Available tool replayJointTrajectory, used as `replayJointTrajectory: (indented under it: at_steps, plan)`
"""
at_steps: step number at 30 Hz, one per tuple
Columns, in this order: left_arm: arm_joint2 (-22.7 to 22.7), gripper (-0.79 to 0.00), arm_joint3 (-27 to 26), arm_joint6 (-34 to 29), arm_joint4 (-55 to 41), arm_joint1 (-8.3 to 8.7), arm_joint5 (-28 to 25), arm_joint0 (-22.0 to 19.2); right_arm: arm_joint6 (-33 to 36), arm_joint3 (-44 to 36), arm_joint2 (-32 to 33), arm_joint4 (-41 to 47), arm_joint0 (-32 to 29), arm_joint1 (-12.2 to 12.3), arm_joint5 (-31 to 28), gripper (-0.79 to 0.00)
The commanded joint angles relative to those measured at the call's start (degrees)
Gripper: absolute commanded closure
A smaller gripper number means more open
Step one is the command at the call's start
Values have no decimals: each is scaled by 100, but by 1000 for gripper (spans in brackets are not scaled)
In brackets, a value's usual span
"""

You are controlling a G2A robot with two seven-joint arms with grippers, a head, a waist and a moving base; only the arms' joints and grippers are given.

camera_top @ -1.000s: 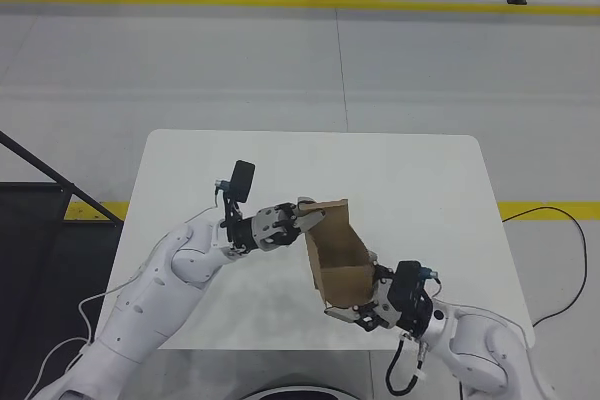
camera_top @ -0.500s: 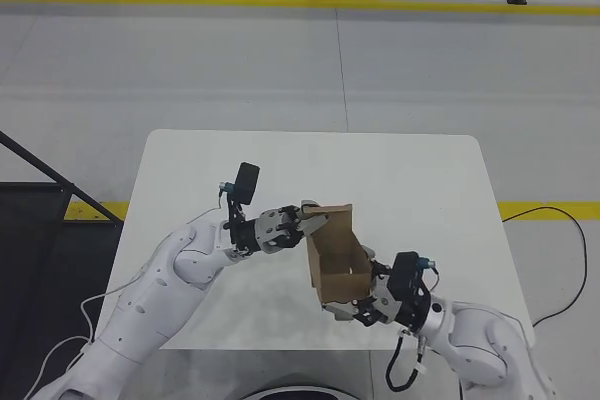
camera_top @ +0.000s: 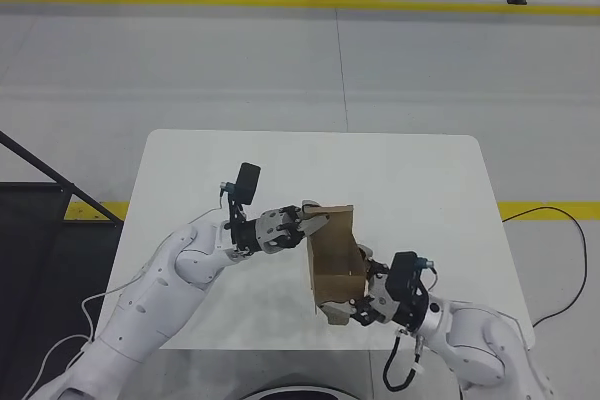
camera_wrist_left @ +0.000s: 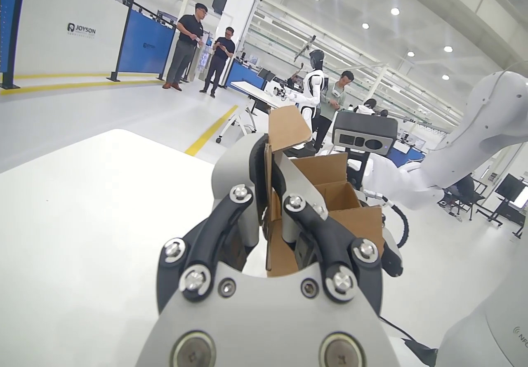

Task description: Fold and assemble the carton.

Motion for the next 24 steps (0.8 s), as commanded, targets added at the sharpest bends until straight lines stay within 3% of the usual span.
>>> replayJointTrajectory:
  at_steps: [1,8,16,24]
  plan:
    - [-7,0,1,26,-7,4,0,-2,-69,17,36,17,-12,1,8,-785]
    - [-94,0,-14,180,-129,31,0,35,-594,180,360,274,-192,18,-156,-785]
    - [-74,0,-35,209,-480,71,0,49,-1226,667,781,843,-430,46,-812,-785]
    - [65,0,-60,64,-1011,124,0,-16,-1197,1132,904,1552,-368,82,-1597,-785]
